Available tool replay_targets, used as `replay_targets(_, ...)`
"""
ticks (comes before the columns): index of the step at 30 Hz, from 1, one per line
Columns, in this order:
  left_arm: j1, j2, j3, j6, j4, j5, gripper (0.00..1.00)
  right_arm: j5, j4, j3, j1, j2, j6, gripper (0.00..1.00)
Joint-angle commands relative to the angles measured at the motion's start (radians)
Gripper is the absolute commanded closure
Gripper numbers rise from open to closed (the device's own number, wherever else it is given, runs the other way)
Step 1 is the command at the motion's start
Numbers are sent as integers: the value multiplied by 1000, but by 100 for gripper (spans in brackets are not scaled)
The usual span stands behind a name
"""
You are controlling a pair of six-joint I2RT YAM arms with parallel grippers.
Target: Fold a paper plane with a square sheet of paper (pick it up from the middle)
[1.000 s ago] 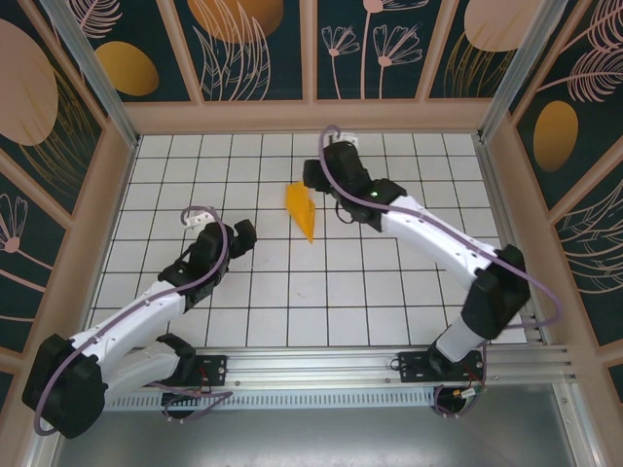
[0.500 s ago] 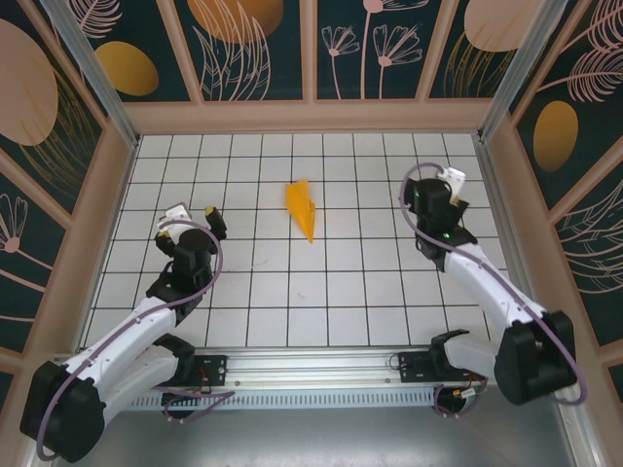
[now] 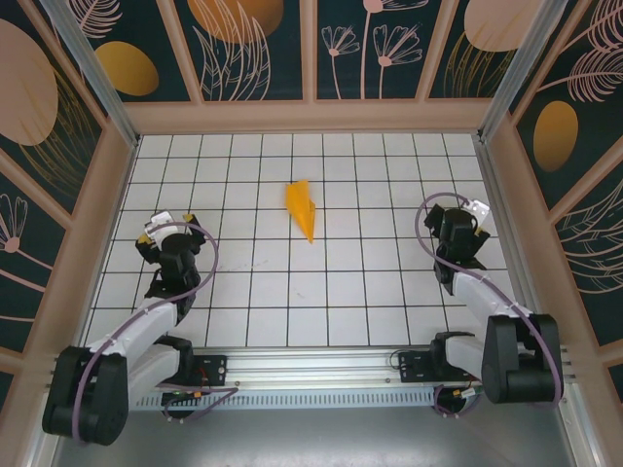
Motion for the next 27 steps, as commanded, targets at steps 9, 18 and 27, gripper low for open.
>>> replay_targets(9,106,213,-84,124,500,294,2,-200,509,-138,-11,124,-151,1)
replay_targets(18,138,331,-62,154,660,410,2,-288,641,-145,-26,198,-211,1)
replay_targets(27,153,508,-52,139,814,426,2,-339,741,-136,-53,289,-245,1)
